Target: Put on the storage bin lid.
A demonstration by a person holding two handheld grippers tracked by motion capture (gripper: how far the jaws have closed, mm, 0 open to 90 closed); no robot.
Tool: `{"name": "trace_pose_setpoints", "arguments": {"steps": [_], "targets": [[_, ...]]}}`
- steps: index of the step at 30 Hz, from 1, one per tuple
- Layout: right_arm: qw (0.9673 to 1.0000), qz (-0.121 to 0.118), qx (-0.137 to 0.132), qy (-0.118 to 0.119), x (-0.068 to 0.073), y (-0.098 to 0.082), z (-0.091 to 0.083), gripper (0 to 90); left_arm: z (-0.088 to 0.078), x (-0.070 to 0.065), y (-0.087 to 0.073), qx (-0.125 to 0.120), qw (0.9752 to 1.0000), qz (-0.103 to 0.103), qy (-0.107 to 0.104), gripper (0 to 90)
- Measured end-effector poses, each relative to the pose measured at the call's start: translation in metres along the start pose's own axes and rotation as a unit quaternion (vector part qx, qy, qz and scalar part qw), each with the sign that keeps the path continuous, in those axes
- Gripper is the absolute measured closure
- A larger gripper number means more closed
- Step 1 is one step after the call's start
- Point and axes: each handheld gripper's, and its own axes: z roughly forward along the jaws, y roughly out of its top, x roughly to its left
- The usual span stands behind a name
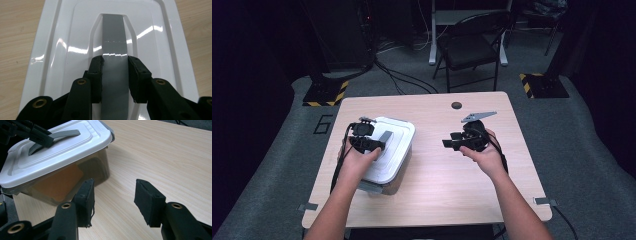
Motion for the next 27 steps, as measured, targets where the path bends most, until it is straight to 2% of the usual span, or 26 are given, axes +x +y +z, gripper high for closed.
{"name": "trace_pose_setpoints", "arguments": {"steps": [2,6,11,15,19,24,27], "targets": [[1.0000,-0.001,0.001,0.000,0.000,0.000,0.000,49.5,0.000,-0.002,0.001,0.004,0.9999,0.009,0.007,66.3],[1.0000,0.003,0.000,0.000,0.001,0.001,0.000,49.5,0.002,-0.006,0.002,0.004,0.9998,0.009,0.016,66.3],[1.0000,0.000,-0.004,0.001,0.000,0.001,0.001,49.6,0.003,-0.006,0.004,0.009,0.9999,-0.002,0.009,66.3],[1.0000,-0.001,-0.003,0.002,0.000,0.001,0.001,49.6,0.001,-0.008,0.001,0.007,0.9998,0.009,0.014,66.3],[1.0000,0.003,-0.006,0.001,-0.002,0.001,-0.001,49.6,-0.001,-0.007,-0.001,0.009,0.9999,0.002,0.013,66.2],[0.9999,0.006,-0.007,0.003,-0.003,0.001,-0.001,49.7,-0.002,-0.009,-0.006,0.001,0.9998,0.004,0.018,66.2],[1.0000,0.006,-0.005,0.004,-0.003,0.001,0.000,49.7,0.000,-0.008,-0.009,-0.001,0.9999,-0.007,0.013,66.3]]}}
